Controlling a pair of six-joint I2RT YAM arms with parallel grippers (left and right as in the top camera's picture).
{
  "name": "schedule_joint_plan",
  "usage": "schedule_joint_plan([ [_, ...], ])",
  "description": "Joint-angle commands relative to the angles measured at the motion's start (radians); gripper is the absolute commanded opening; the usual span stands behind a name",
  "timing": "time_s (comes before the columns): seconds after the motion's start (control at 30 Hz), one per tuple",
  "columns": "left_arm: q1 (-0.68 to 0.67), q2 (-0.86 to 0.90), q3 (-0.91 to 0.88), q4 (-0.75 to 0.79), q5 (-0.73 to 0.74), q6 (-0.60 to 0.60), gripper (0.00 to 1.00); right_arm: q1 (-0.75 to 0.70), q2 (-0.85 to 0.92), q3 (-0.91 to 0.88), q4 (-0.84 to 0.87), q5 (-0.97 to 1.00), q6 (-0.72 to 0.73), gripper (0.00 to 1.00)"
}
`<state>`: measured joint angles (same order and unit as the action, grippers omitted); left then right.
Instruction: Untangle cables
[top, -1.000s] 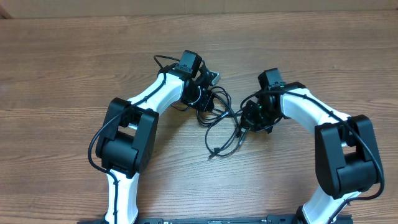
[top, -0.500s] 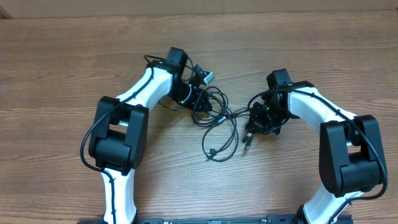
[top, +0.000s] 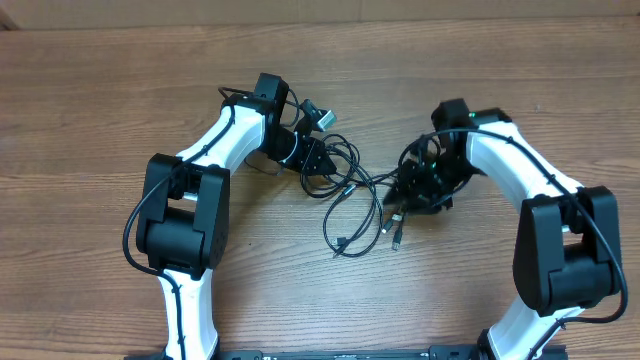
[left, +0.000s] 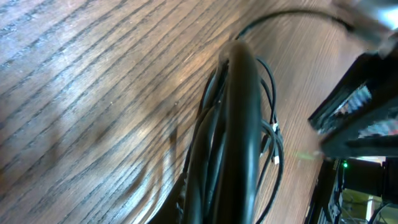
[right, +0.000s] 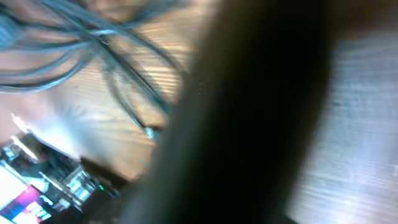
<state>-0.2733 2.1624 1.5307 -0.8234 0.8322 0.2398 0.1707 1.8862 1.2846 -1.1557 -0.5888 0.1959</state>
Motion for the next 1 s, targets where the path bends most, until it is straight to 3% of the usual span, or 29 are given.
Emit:
schedule_joint_plan([
  [0.0,-0.002,0.008,0.026,-0.003,0.032,0.023,0.04,-0.004,0.005,0.033,0.019,-0.034,-0.089,0.54],
  [0.07,-0.002,0.008,0.026,-0.006,0.021,0.023,0.04,-0.004,0.005,0.031,0.041,-0.031,-0.089,1.00],
  [0.63,-0.002,0.008,0.026,-0.014,-0.005,0.023,0.04,-0.003,0.005,0.031,0.284,0.065,-0.090,1.00],
  [0.97,-0.003,0.008,0.026,-0.037,-0.050,0.023,0.04,-0.003,0.005,0.031,0.317,0.065,-0.090,1.00],
])
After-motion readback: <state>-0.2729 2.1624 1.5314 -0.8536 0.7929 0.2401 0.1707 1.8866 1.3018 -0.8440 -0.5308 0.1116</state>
